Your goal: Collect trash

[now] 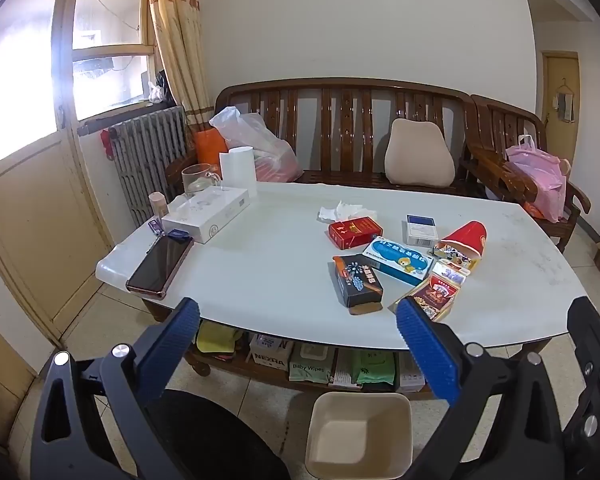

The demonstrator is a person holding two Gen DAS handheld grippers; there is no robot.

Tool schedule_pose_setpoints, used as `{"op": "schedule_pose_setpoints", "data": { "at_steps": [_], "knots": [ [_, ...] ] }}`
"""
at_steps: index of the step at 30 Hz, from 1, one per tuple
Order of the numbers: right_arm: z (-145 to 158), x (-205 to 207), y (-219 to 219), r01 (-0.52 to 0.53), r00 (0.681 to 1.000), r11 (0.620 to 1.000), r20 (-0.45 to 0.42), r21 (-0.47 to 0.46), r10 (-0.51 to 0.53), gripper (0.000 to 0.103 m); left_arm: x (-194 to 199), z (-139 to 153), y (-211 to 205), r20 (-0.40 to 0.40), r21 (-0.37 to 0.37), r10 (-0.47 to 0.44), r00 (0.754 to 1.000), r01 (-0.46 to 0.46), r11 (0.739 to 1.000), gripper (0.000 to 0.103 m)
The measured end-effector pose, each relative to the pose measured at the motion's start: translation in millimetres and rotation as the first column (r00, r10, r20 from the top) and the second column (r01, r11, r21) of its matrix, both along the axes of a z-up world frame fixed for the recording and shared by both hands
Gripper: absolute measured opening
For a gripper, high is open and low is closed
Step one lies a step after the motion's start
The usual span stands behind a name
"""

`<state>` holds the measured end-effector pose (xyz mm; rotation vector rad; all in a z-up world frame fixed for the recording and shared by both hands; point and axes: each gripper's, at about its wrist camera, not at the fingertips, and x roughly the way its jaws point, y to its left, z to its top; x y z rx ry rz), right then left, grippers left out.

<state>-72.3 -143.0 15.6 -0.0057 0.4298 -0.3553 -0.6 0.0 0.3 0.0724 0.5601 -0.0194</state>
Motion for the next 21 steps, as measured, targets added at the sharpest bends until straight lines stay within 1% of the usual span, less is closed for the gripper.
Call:
{"op": "schedule_pose_setpoints", "data": {
  "at_steps": [13, 14, 20, 21],
  "knots": [
    [-2.0, -0.7, -0.6, -0.005, 1.0, 1.0, 0.002, 0.002, 0.005, 0.098, 1.6, -0.2, -0.6, -0.008, -0.002, 0.001, 1.0, -0.001, 1.0, 0.097],
    [2.0, 0.0, 0.1, -0.004, 1.0, 1.0, 0.005, -0.002, 0.004, 0.098, 2.0, -0.3, -0.6, -0.009, -0.002, 0.001, 1.0, -0.001, 1.0, 0.097],
    [1.8, 0.1, -0.3, -0.005, 1.0, 1.0, 0.005, 0.0, 0.005, 0.098, 0.6, -0.2, -0.8, -0.005, -0.002, -0.001, 1.0, 0.001, 1.0, 0.097],
    [0.6, 0.2, 0.2, -0.004, 1.0, 1.0, 0.005, -0.004, 0.004, 0.098, 1.0, 4.0, 3.0, -0.005, -0.002, 0.0, 1.0, 0.0, 1.0, 0.097]
  ]
}}
